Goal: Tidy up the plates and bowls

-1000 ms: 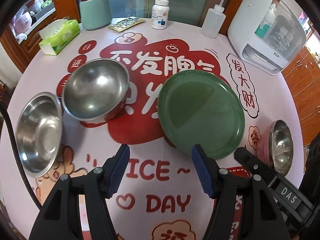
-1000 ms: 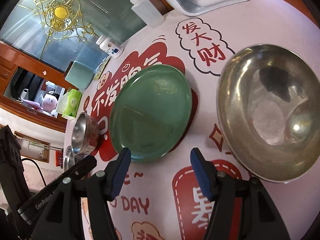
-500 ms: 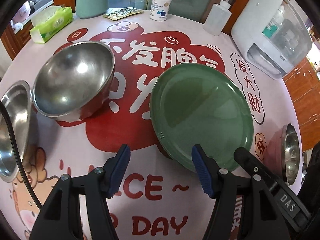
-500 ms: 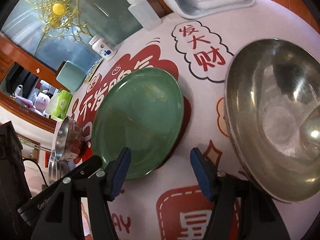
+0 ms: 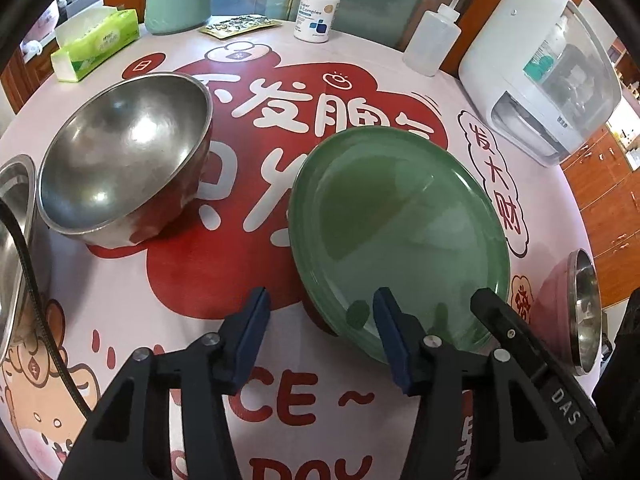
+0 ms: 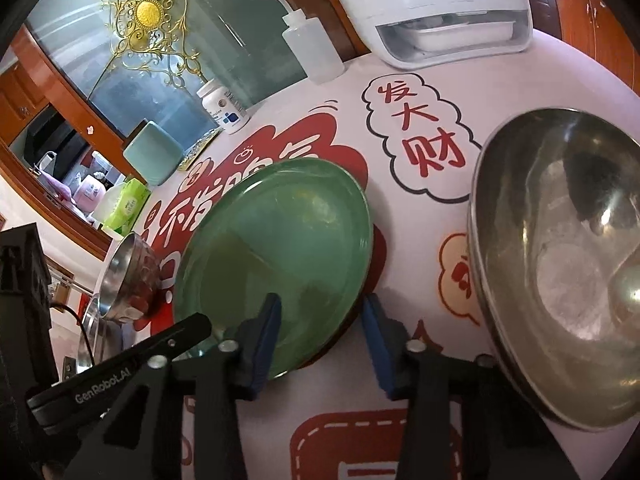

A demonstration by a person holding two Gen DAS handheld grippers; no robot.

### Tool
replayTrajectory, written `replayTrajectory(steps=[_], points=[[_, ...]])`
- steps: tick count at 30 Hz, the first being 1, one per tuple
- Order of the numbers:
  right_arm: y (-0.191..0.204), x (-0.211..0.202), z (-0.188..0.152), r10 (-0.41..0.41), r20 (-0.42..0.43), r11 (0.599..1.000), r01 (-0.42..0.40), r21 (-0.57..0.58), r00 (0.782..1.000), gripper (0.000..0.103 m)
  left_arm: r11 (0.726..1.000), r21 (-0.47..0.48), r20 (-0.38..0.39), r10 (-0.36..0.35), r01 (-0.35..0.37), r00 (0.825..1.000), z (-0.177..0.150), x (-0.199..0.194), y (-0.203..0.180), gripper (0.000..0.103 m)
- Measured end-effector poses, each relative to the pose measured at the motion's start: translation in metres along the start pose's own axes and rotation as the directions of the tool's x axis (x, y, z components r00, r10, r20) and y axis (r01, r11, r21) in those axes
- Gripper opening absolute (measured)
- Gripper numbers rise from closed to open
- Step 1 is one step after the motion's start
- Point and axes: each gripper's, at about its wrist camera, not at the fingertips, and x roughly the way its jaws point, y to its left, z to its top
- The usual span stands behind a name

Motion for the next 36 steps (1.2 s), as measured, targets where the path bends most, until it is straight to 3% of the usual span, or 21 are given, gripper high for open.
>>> replayTrajectory(steps=[6, 8, 19, 36], points=[[-0.007, 0.0, 0.0, -0.015, 0.008, 1.0, 0.015, 0.015, 1.0, 0.016, 1.0, -0.003, 0.012, -0.004, 0.004, 1.0, 0.0, 0.001, 0.0, 0.027], [-0.009, 0.0, 0.0, -0.004, 0.007, 1.0, 0.004, 0.022, 1.0, 0.016, 1.0, -0.01, 0.01, -0.023, 0.023, 1.0, 0.0, 0.001, 0.001, 0.019], [-0.007, -0.002, -0.001, -0.014, -0.002, 1.0, 0.014, 0.016, 1.0, 0.015, 0.999, -0.032, -0.003, -0.037, 0.037, 0.999, -0.001, 0.001, 0.001, 0.016], [-0.003, -0.034, -0.02, -0.005, -0.011, 1.0, 0.005, 0.02, 1.0, 0.015, 0.999, 0.035, 0.018, -0.033, 0.033, 0.999, -0.027, -0.039, -0.003, 0.016]])
